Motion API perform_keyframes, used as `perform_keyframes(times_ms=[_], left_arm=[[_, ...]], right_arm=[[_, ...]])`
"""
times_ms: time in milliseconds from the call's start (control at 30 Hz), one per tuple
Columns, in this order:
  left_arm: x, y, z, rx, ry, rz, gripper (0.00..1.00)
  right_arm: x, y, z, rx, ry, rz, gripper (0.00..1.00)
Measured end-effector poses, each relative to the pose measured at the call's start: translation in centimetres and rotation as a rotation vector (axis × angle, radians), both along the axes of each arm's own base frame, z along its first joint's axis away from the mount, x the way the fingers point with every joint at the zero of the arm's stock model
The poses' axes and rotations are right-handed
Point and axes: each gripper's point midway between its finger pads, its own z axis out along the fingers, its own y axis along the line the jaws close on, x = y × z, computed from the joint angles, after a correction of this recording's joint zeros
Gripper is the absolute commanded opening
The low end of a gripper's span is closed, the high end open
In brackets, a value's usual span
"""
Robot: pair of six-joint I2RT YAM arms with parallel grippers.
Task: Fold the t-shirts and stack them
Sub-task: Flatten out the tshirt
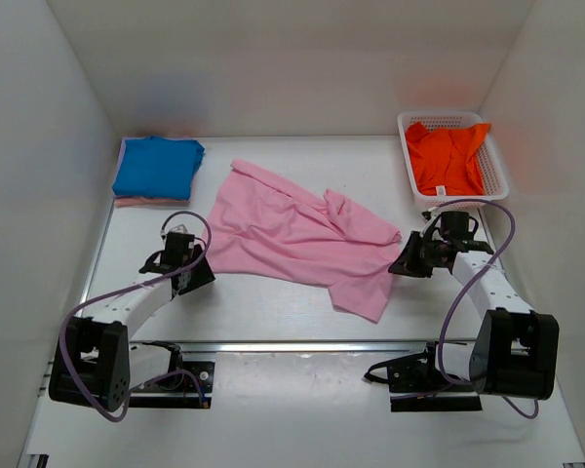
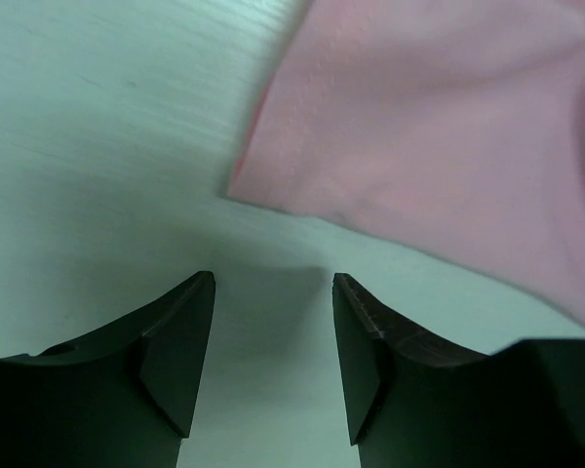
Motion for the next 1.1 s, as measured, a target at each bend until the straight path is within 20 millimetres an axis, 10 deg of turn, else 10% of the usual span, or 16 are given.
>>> perform_keyframes(times_ms=[300, 400, 433, 667, 800, 900, 1033, 1100], left_arm=[[2.9, 1.0, 0.1, -0.014, -0.087, 0.122, 0.63], [4.1, 1.0, 0.1, -0.028, -0.105, 0.143, 0.34], [4.3, 0.9, 0.0, -0.035, -0.105, 0.144, 0.05], [6.9, -1.2, 2.1, -0.116, -0.120, 0.071, 0.00], [10.1, -1.6, 11.0, -0.180, -0.325, 0.053, 0.00], [11.2, -1.2, 21.9, -0.205, -0.568, 0.047, 0.00], [8.7, -1.6, 37.2, -0.240, -0.909, 0.000, 0.00], [5.9, -1.2, 41.8, -0.254, -1.026, -0.002, 0.00]], right_arm=[[0.2, 0.2, 0.2, 0.009, -0.018, 0.012, 0.00], [0.2, 0.3, 0.3, 0.016, -0.019, 0.015, 0.00], [0.3, 0.4, 0.3, 0.017, -0.021, 0.017, 0.01], [0.1, 1.0, 1.4, 0.056, -0.033, 0.031, 0.00], [1.3, 1.8, 6.7, 0.109, -0.171, 0.032, 0.00], [2.4, 2.3, 14.0, 0.137, -0.388, 0.035, 0.00], [1.3, 2.5, 25.0, 0.158, -0.696, 0.037, 0.00], [-0.1, 2.9, 29.9, 0.152, -0.826, 0.044, 0.01]])
